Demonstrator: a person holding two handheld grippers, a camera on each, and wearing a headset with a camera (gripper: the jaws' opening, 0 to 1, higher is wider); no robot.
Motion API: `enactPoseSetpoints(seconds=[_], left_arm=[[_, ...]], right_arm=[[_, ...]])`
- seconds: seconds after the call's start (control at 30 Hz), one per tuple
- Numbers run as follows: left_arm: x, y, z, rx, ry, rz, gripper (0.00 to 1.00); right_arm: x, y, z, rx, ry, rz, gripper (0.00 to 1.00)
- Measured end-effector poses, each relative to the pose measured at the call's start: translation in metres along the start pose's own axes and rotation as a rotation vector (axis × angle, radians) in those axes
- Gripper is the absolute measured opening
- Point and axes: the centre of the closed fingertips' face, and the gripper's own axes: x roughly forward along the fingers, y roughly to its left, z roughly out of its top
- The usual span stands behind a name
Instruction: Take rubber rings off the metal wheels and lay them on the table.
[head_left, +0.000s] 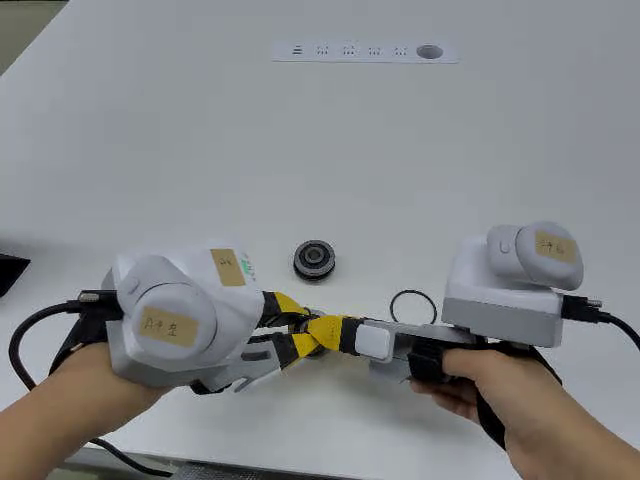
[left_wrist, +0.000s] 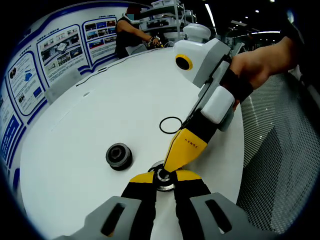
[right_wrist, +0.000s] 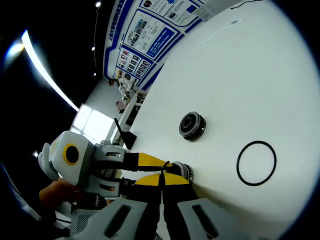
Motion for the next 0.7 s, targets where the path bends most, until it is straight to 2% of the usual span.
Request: enactPoseSetpoints(seconds=[0.4,0.7], left_arm=[[0.0004,0.0001,0.0007,0.020,0.012,-0.004,0.14],[-0.0006,0.0002,0.0013,-0.001,0.000,0.022,0.14]], right_arm=[[-0.0038,-0.0016,0.0031,0.018,-0.018,-0.010,0.02],[-0.0046,-0.0024,0.0037,0.036,-0.023,-0.012,0.02]])
